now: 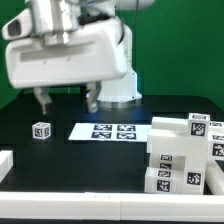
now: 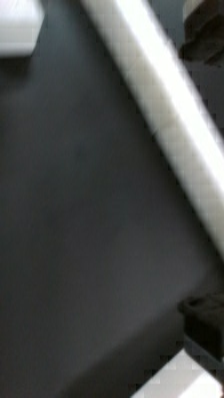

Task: Assemble chair

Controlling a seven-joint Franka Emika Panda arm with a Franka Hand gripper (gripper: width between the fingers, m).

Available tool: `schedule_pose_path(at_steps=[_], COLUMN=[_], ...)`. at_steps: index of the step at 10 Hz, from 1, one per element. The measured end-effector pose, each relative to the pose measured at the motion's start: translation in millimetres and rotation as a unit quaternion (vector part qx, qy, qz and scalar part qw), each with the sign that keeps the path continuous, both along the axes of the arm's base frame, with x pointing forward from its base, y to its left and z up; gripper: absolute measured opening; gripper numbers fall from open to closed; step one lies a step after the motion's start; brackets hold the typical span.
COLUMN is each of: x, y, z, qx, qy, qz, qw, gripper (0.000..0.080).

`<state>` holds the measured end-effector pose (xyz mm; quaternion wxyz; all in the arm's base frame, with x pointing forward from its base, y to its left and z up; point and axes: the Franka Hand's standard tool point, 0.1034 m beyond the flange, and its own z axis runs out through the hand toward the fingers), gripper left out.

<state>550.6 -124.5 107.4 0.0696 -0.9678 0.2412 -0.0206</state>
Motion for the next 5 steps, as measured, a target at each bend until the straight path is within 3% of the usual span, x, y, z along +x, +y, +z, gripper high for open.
schedule_pose_path(at_steps=[2,5], x=[-18.3,-21.9], y=[-14.1,-17.9], z=[-11.2,-10.8], qx=[-0.017,-0.021], qy=[0.001,-0.004], qz=[-0.011,-0.009], qw=[1.000,1.000], gripper=[0.0649,0.0649])
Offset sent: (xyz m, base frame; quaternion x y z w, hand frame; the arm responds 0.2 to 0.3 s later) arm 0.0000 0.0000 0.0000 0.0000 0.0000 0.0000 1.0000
